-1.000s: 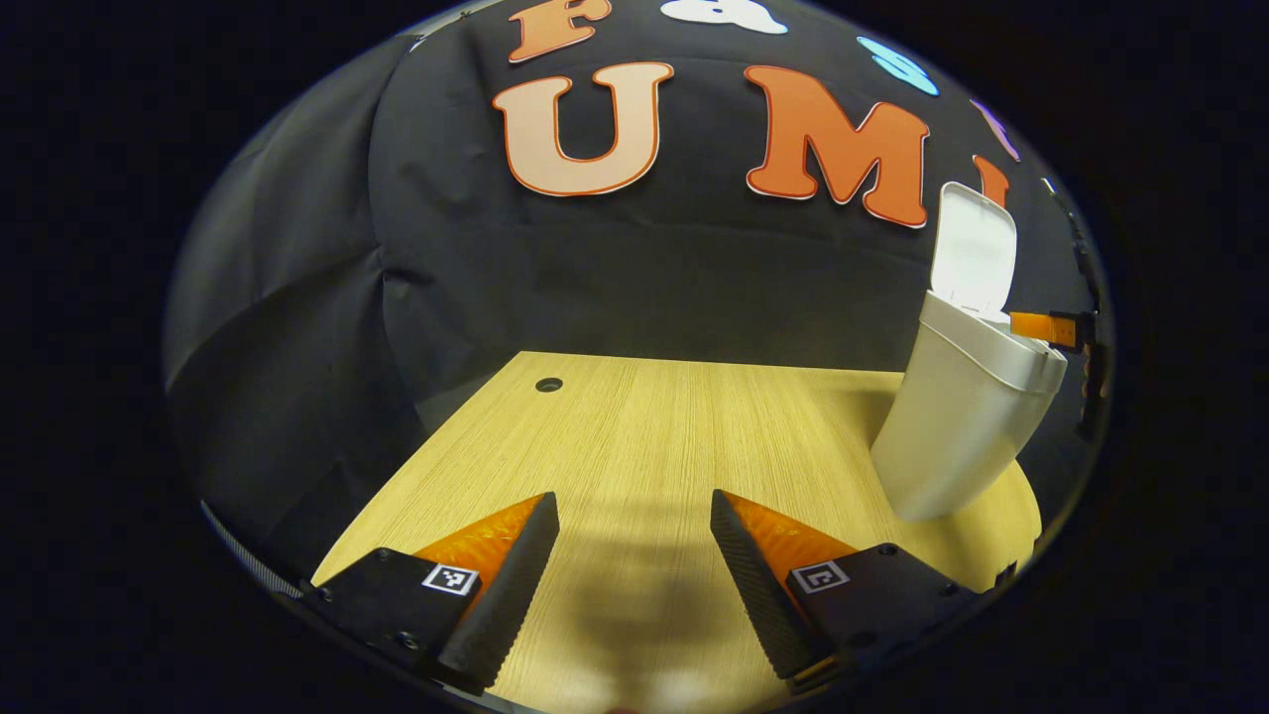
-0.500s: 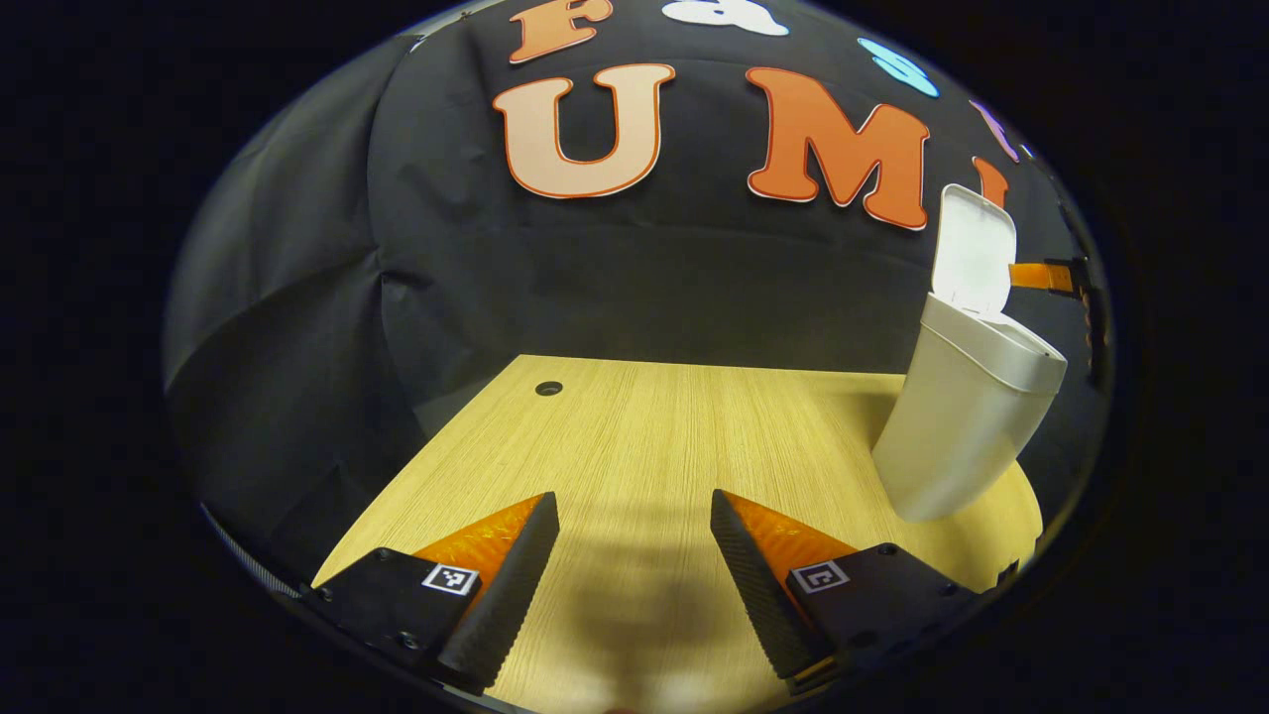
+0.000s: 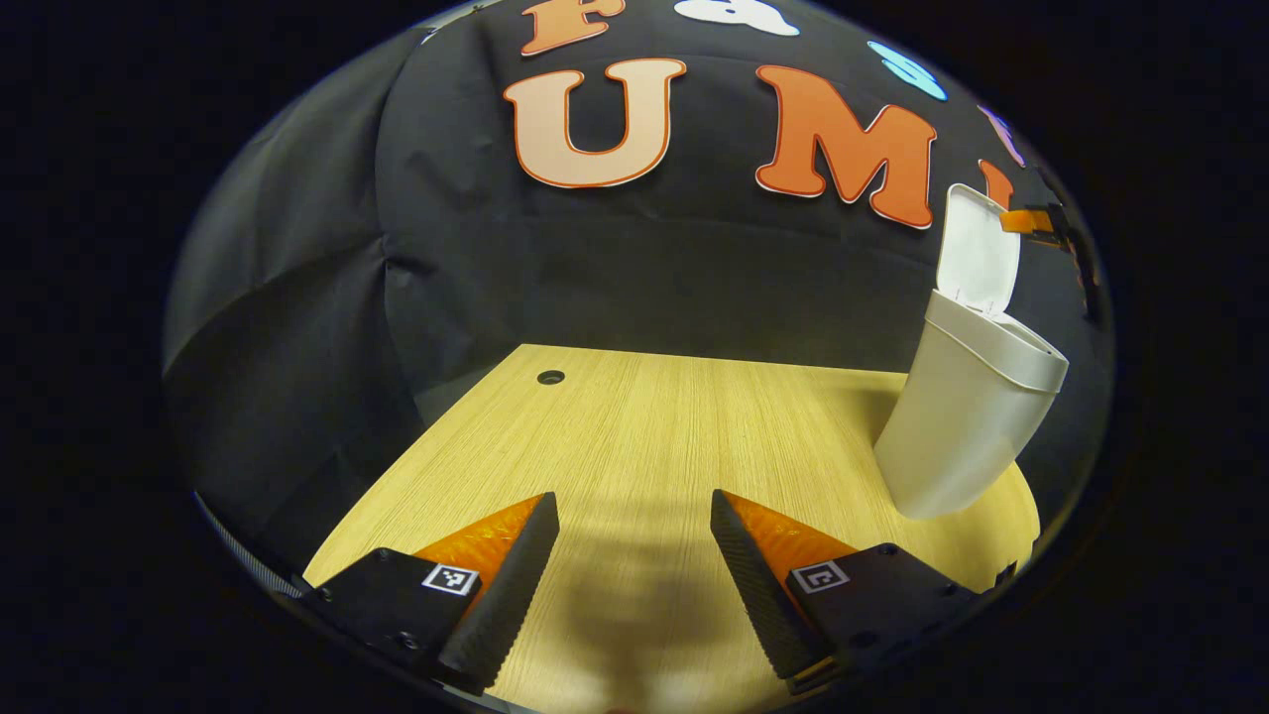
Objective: Press the lid of the desktop garbage bin to open it, pick up the crumpled paper on the desktop and throw it into the bin, then pick up the pop can on the desktop and drop it into the bin, and finally close the garbage bin lid.
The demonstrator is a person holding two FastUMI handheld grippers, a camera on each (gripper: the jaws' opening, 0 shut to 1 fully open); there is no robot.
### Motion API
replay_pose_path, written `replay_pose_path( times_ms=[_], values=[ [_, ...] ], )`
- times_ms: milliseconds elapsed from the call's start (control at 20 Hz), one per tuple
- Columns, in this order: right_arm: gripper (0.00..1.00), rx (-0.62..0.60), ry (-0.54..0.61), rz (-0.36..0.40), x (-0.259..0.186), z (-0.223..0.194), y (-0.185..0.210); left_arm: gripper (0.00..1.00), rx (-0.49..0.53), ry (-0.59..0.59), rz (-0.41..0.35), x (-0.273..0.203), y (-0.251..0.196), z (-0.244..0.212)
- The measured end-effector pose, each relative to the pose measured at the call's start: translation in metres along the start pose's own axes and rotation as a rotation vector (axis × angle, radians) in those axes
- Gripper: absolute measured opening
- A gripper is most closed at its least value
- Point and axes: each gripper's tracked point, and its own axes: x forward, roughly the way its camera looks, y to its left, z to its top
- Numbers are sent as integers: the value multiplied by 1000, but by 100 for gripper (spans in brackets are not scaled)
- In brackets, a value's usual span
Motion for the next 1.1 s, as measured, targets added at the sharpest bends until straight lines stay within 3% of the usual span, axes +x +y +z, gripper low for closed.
replay_pose_path(
  times_ms=[600,800,1100],
  values=[
    [83,2,-86,-44,46,63,-19,99,-9,22,47,-3,13,-17],
    [83,10,-46,-40,59,53,-15,99,-10,4,88,-5,28,-6],
    [83,36,-22,-25,43,41,-13,99,12,-7,84,-3,31,3]
  ],
)
